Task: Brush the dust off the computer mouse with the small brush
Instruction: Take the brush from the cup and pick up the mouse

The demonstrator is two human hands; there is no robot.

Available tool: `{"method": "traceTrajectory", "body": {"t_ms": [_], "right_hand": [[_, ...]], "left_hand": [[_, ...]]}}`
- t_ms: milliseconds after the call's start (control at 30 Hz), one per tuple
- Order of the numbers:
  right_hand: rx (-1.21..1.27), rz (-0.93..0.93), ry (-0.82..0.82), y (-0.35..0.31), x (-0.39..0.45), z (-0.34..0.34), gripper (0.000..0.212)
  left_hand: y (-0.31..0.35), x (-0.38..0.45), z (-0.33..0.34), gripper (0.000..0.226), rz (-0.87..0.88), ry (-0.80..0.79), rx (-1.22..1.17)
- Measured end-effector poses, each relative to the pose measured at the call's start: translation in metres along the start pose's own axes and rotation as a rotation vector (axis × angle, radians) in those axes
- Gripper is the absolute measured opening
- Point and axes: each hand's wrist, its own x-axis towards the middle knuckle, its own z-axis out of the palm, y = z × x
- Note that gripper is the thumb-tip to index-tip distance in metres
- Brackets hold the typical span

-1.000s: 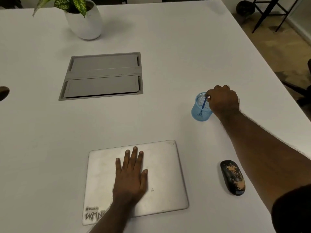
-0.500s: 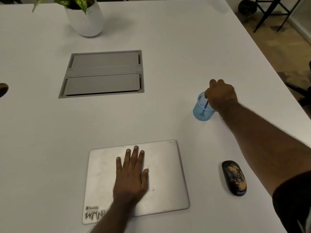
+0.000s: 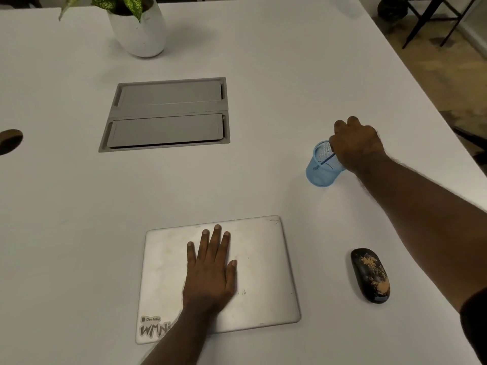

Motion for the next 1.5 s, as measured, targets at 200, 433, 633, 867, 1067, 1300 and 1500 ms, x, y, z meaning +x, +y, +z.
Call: {"method": "traceTrajectory", "body": {"t_ms": [200, 433, 633, 867, 1067, 1300, 1500], "right_hand": [[0.362, 0.114, 0.190, 0.035, -0.040, -0.018, 0.009], [0.937, 0.572, 0.167, 0.044, -0.175, -0.012, 0.023], [1.668, 1.232, -0.018, -0.005, -0.281, 0.026, 0.010], [1.951, 1.390, -0.045, -0.052, -0.304, 0.031, 0.011], [1.951, 1.353, -0.077, -0.053, -0.295, 0.031, 0.013], [2.034, 1.437, -0.079, -0.054, -0.288, 0.032, 0.012], [2.030, 1.460, -0.070, -0.056, -0.290, 0.031, 0.011]], "left_hand": [[0.000, 0.000, -0.002, 0.062, 0.010, 0.019, -0.005], [0.002, 0.003, -0.005, 0.060, 0.011, 0.002, -0.013], [0.057, 0.019, -0.025, 0.065, 0.035, 0.086, -0.371], [0.205, 0.013, -0.027, 0.049, -0.101, -0.322, -0.932], [0.238, 0.019, 0.016, 0.059, -0.359, -0.518, -0.956], [0.259, 0.024, 0.017, 0.028, -0.430, -0.577, -1.110], [0.268, 0.026, 0.019, 0.024, -0.527, -0.540, -1.156]]}}
